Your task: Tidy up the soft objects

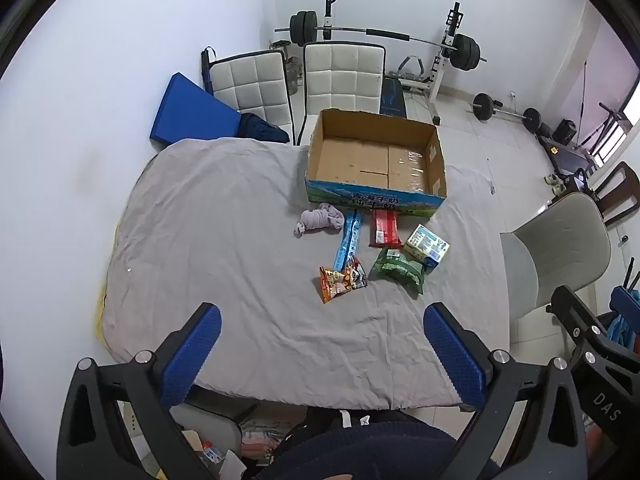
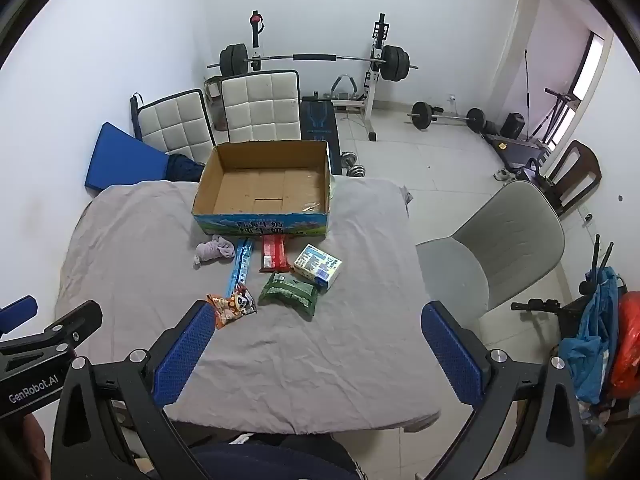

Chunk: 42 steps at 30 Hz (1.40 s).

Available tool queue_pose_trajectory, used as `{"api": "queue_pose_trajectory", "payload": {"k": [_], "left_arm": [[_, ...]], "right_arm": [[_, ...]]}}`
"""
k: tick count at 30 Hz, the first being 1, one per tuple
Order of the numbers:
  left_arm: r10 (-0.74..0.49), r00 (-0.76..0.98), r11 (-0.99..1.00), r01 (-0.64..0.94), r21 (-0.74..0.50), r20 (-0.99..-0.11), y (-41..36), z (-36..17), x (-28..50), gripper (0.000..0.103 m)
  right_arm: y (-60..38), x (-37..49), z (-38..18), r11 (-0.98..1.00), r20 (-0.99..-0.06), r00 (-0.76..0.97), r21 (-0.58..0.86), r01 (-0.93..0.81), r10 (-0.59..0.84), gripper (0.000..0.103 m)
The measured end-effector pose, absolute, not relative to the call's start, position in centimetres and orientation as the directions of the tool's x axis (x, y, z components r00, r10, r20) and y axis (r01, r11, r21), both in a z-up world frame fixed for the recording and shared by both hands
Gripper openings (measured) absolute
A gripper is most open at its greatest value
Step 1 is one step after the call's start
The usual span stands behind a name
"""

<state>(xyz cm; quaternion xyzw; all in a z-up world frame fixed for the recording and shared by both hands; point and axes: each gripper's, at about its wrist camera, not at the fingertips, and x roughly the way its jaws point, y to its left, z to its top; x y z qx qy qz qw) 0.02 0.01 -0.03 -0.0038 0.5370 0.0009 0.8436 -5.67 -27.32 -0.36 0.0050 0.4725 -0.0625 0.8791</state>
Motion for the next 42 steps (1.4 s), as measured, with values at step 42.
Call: {"api": "queue_pose_trajectory", "payload": {"k": [42], "left_arm": [[0.023,0.465,1.000,0.001,0.027,-0.885,0.5,0.9,0.2,0.103]], "right_arm": [[-28.0,-5.5,-0.2,0.990,-0.825,0.554,-0.043,0.136,-0.112,0.103]]}}
